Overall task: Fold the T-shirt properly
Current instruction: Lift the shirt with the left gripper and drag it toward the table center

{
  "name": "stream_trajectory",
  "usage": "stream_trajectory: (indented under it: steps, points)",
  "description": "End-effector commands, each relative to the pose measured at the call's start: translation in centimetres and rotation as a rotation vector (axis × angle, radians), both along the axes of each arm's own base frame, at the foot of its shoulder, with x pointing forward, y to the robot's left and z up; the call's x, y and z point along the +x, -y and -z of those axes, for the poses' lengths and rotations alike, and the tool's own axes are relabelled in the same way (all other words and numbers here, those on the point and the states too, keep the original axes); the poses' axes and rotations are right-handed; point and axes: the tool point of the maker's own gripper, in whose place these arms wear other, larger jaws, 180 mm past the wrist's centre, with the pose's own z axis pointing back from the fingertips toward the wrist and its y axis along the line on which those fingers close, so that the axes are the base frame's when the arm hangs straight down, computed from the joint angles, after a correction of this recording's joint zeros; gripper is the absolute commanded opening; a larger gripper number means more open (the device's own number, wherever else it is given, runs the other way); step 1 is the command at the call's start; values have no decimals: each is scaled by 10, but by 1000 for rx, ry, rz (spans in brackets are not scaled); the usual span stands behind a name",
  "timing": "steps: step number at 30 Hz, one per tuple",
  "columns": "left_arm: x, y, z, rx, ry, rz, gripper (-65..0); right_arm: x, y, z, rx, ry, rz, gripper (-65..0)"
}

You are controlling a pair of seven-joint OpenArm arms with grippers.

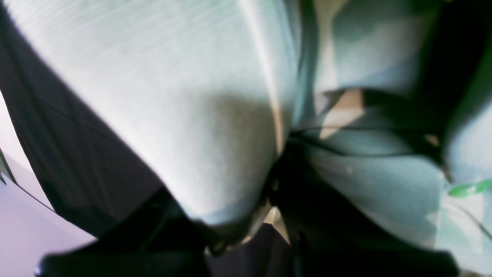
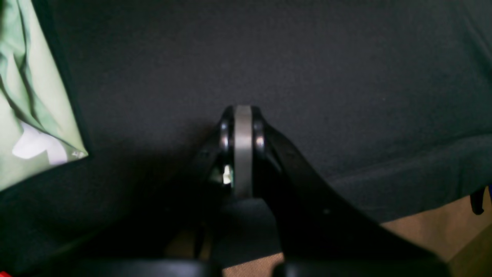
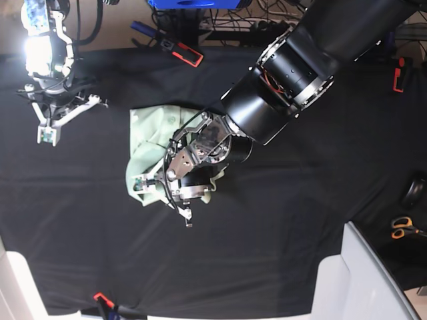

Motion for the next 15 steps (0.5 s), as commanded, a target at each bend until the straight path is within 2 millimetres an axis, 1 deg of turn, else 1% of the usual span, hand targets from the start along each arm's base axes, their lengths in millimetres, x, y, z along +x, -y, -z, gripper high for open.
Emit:
stream_trajectory:
  steps: [1,3,7,15]
  points:
    - [15,10,-18,-20,45,3,-650,6,4,-8,-19,35,-2,-650]
    - [15,9,-17,-15,46,3,-650,7,4,-8,-19,36,-2,-650]
    - [15,-6,-16,56,36,-41,-650,7,4,-8,-19,36,-2,-650]
    - [15,-8,-15,65,34,-45,-650,4,4,-7,-19,30,-2,-650]
